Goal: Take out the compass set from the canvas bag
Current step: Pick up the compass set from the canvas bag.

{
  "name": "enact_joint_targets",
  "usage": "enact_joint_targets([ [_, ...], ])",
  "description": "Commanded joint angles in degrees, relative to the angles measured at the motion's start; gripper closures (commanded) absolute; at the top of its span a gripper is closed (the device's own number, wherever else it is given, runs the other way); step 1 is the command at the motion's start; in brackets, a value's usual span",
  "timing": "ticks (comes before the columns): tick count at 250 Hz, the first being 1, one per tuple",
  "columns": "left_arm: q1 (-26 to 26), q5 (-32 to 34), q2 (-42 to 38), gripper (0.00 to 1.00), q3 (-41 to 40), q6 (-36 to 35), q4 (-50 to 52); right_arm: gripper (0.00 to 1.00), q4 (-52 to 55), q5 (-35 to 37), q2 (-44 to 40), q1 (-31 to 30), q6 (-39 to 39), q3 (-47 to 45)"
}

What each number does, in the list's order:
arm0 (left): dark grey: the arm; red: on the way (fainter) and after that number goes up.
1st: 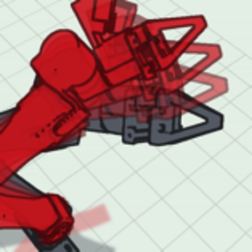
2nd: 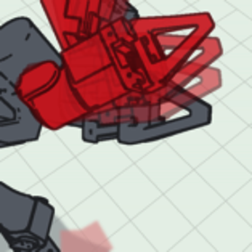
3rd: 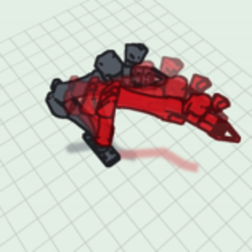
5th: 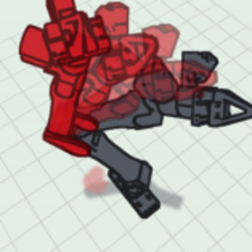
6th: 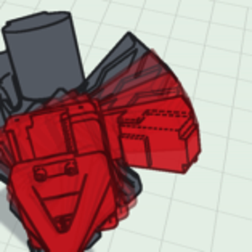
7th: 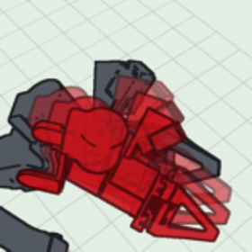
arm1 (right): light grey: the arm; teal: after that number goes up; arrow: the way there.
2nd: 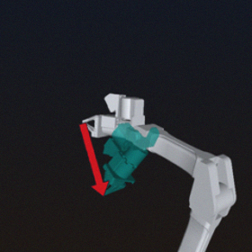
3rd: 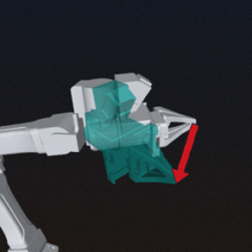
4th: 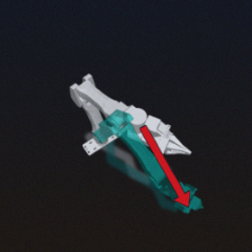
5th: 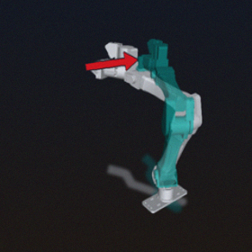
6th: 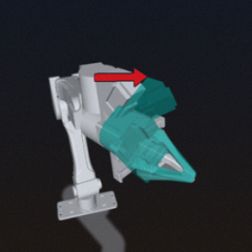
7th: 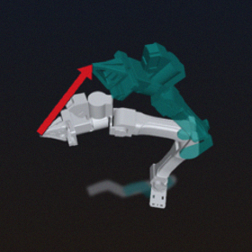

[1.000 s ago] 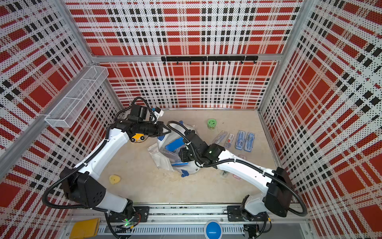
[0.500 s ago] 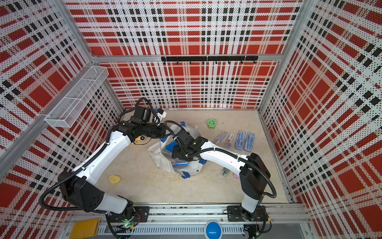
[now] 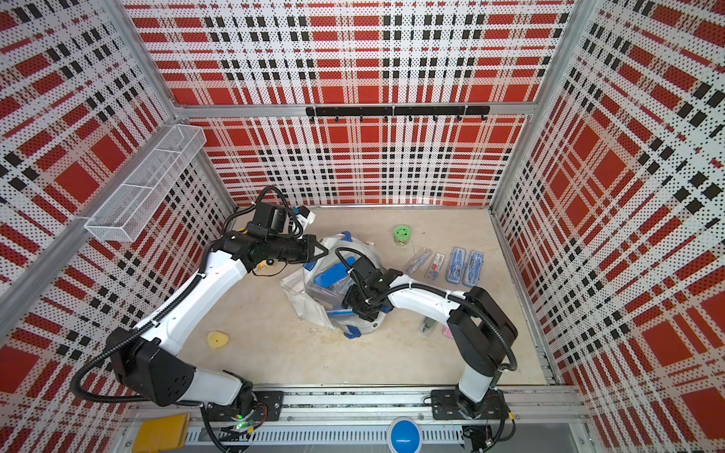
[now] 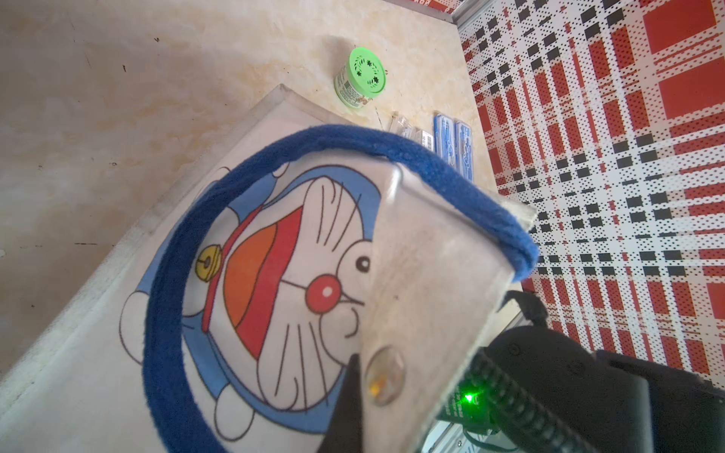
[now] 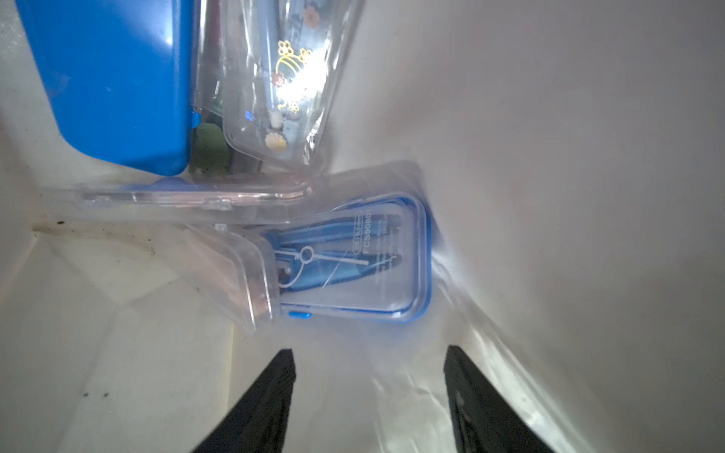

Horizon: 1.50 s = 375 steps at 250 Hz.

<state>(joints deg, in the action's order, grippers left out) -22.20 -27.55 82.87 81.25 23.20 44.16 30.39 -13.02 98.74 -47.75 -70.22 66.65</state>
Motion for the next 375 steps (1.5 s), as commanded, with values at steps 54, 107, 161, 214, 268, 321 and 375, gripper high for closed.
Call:
enact_joint_targets([
  [54,-0.6,-1.3,-4.2,1.00,-0.6,0.9,-3.3,0.31,-8.8,-0.5,4.3,1.3,-11.5,-1.8],
  [107,-0.4,-2.0,-4.6,1.00,-1.2,0.9,-3.4,0.41,-15.2,0.2,5.7,1.8,-14.3,-3.4],
  [161,-0.3,-2.5,-5.0,1.00,-1.5,0.9,-3.3,0.55,-17.4,2.2,5.9,2.5,-13.8,-3.1],
  [214,-0.1,-2.6,-5.1,1.00,-1.5,0.9,-3.1,0.65,-18.0,1.7,8.4,2.6,-13.5,-2.0],
  [268,0.0,-2.0,-5.7,1.00,-2.0,1.2,-3.2,0.76,-16.2,2.6,7.4,2.6,-11.0,-1.0],
  [321,1.1,-0.6,-5.1,1.00,-2.3,2.0,-3.6,0.81,-10.3,4.3,3.3,2.6,-3.5,2.6],
  [375,3.2,0.3,-4.0,1.00,-2.0,2.6,-4.0,0.84,-5.0,5.7,-2.3,2.2,4.4,5.2],
])
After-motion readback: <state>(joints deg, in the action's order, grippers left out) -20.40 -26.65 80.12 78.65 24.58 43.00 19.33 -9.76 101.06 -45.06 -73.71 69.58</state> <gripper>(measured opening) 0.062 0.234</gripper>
